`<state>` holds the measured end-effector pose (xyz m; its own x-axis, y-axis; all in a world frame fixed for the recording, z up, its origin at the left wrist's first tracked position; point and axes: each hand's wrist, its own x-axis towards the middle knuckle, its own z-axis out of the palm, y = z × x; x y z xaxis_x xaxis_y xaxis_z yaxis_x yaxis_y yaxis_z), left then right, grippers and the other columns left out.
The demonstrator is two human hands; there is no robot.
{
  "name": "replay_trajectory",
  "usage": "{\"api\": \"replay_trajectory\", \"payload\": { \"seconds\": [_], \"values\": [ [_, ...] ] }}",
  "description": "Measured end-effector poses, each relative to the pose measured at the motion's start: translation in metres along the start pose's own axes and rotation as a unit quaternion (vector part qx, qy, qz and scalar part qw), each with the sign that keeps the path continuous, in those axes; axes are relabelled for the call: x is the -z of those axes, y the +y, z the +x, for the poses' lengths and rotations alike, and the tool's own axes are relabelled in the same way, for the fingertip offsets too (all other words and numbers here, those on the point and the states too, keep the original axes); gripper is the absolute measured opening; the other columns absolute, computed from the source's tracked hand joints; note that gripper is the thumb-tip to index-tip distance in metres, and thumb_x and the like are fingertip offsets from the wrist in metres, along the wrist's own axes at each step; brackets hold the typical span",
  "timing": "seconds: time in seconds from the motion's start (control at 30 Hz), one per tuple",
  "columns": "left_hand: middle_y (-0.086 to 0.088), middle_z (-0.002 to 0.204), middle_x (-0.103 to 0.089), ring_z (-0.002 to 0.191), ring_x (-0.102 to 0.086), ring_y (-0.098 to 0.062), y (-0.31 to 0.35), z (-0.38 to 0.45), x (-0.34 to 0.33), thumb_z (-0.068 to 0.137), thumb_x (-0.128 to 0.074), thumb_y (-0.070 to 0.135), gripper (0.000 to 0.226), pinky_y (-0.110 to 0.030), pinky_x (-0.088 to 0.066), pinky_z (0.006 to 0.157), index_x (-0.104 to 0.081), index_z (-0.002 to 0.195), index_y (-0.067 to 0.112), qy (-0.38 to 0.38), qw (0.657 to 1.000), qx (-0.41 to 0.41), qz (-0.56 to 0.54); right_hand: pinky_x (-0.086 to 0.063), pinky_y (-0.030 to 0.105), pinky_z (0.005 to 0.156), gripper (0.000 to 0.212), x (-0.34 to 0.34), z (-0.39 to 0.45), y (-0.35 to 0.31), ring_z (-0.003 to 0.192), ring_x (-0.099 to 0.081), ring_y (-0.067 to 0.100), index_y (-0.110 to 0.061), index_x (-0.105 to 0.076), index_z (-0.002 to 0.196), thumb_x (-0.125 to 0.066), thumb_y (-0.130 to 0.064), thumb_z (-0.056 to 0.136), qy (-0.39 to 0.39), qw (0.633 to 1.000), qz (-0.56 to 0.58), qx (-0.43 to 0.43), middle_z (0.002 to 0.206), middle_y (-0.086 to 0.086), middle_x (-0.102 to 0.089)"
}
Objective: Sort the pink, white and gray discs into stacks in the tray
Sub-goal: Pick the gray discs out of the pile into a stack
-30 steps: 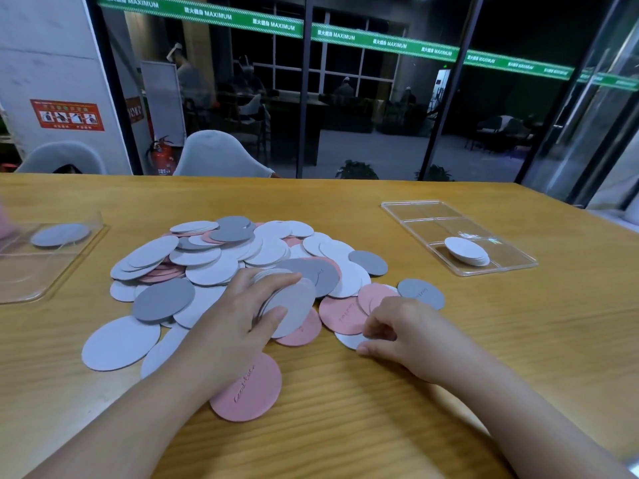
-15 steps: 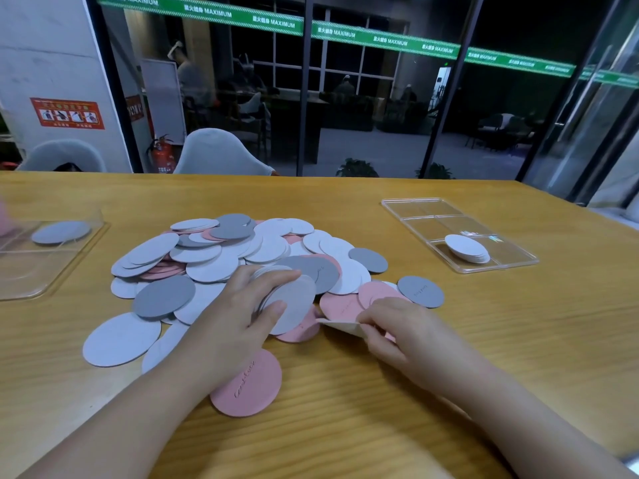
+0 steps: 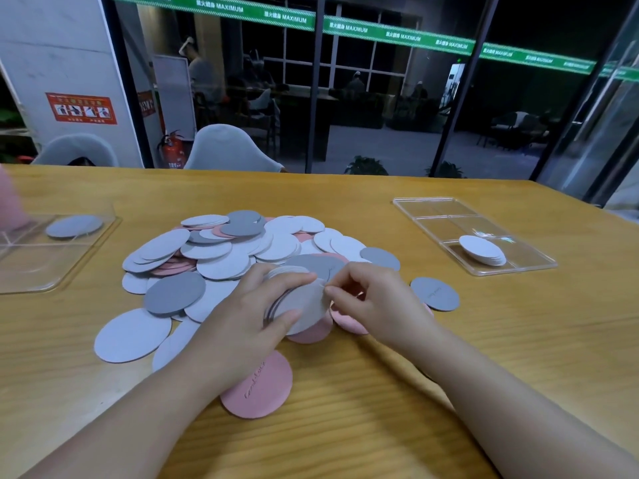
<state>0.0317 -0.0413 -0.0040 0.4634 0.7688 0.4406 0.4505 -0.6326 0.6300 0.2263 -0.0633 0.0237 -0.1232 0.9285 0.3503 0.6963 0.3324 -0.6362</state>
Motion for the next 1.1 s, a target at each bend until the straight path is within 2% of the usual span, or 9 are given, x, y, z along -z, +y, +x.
{"api": "replay_trajectory", "payload": {
  "seconds": [0.17,0.23,0.33,0.47,0.57,0.63,0.8,0.97,1.1],
  "values": [
    [0.031,0.116,-0.038,0.115,-0.042,0.01,0.001,-0.001,-0.001,0.081,-0.053,0.036,0.045,0.002,-0.028,0.084,-0.043,0.118,0.06,0.009,1.0,-0.001,-0.015,-0.039,0.01,0.064,0.004,0.026,0.031,0.026,0.074,-0.055,0.001,-0.019,-0.067,0.087,-0.064,-0.016,0.086,0.031,0.996,-0.078,-0.036,0.077,-0.017,-0.06],
    [0.034,0.116,-0.038,0.115,-0.039,0.014,0.002,0.0,0.0,0.086,-0.058,0.03,0.041,0.004,-0.026,0.084,-0.05,0.115,0.058,0.013,1.0,-0.003,-0.026,-0.037,0.016,0.069,0.017,0.034,0.041,0.038,0.085,-0.054,0.006,-0.018,-0.066,0.103,-0.063,-0.021,0.087,0.016,0.989,-0.118,-0.091,0.09,-0.013,-0.059],
    [0.037,0.115,-0.039,0.115,-0.036,0.02,0.001,-0.001,0.001,0.087,-0.063,0.017,0.046,0.006,-0.024,0.084,-0.053,0.112,0.054,0.016,0.999,0.005,-0.038,-0.034,0.021,0.082,0.043,0.033,0.044,0.048,0.102,-0.046,0.007,-0.019,-0.055,0.124,-0.066,-0.031,0.084,-0.059,0.979,-0.127,-0.146,0.115,-0.007,-0.053],
    [0.033,0.116,-0.042,0.117,-0.039,0.014,-0.001,0.001,0.001,0.081,-0.058,0.033,0.043,0.005,-0.024,0.087,-0.048,0.115,0.058,0.013,0.998,0.02,-0.053,-0.029,0.03,0.09,0.064,0.022,0.038,0.052,0.119,-0.036,0.023,-0.006,-0.049,0.126,-0.069,-0.043,0.078,-0.111,0.972,-0.158,-0.134,0.127,0.007,-0.047],
    [0.031,0.118,-0.044,0.119,-0.04,0.012,-0.002,0.002,0.0,0.079,-0.055,0.037,0.045,0.004,-0.025,0.088,-0.045,0.116,0.06,0.009,0.998,0.03,-0.056,-0.028,0.03,0.095,0.073,0.019,0.039,0.056,0.123,-0.029,0.022,-0.018,-0.043,0.132,-0.071,-0.051,0.073,-0.114,0.969,-0.167,-0.144,0.128,0.002,-0.038],
    [0.031,0.119,-0.044,0.121,-0.04,0.011,-0.003,0.002,0.0,0.079,-0.055,0.036,0.045,0.003,-0.025,0.089,-0.046,0.117,0.059,0.009,0.998,0.029,-0.055,-0.026,0.028,0.096,0.079,0.018,0.039,0.058,0.125,-0.026,0.019,-0.021,-0.037,0.138,-0.072,-0.05,0.073,-0.103,0.969,-0.166,-0.149,0.129,0.0,-0.035],
    [0.03,0.119,-0.045,0.121,-0.041,0.01,-0.004,0.003,-0.001,0.079,-0.056,0.035,0.045,0.003,-0.026,0.09,-0.048,0.116,0.059,0.016,0.998,0.029,-0.06,-0.024,0.021,0.087,0.071,0.02,0.035,0.056,0.118,-0.028,0.014,-0.028,-0.039,0.133,-0.074,-0.041,0.074,-0.033,0.98,-0.157,-0.119,0.117,-0.005,-0.036],
    [0.03,0.115,-0.046,0.118,-0.043,0.01,-0.004,0.003,-0.001,0.078,-0.057,0.035,0.044,0.003,-0.026,0.09,-0.05,0.115,0.058,0.018,0.998,0.027,-0.058,-0.027,0.022,0.086,0.072,0.02,0.036,0.061,0.117,-0.033,0.018,-0.019,-0.039,0.131,-0.076,-0.036,0.072,0.027,0.978,-0.164,-0.128,0.124,0.001,-0.042],
    [0.029,0.114,-0.047,0.117,-0.043,0.01,-0.004,0.002,-0.001,0.078,-0.058,0.037,0.043,0.004,-0.025,0.089,-0.05,0.114,0.058,0.02,0.998,0.032,-0.053,-0.033,0.026,0.085,0.068,0.023,0.035,0.063,0.115,-0.04,0.021,-0.015,-0.034,0.13,-0.075,-0.023,0.077,0.069,0.981,-0.092,-0.153,0.123,0.003,-0.044]
  ]
}}
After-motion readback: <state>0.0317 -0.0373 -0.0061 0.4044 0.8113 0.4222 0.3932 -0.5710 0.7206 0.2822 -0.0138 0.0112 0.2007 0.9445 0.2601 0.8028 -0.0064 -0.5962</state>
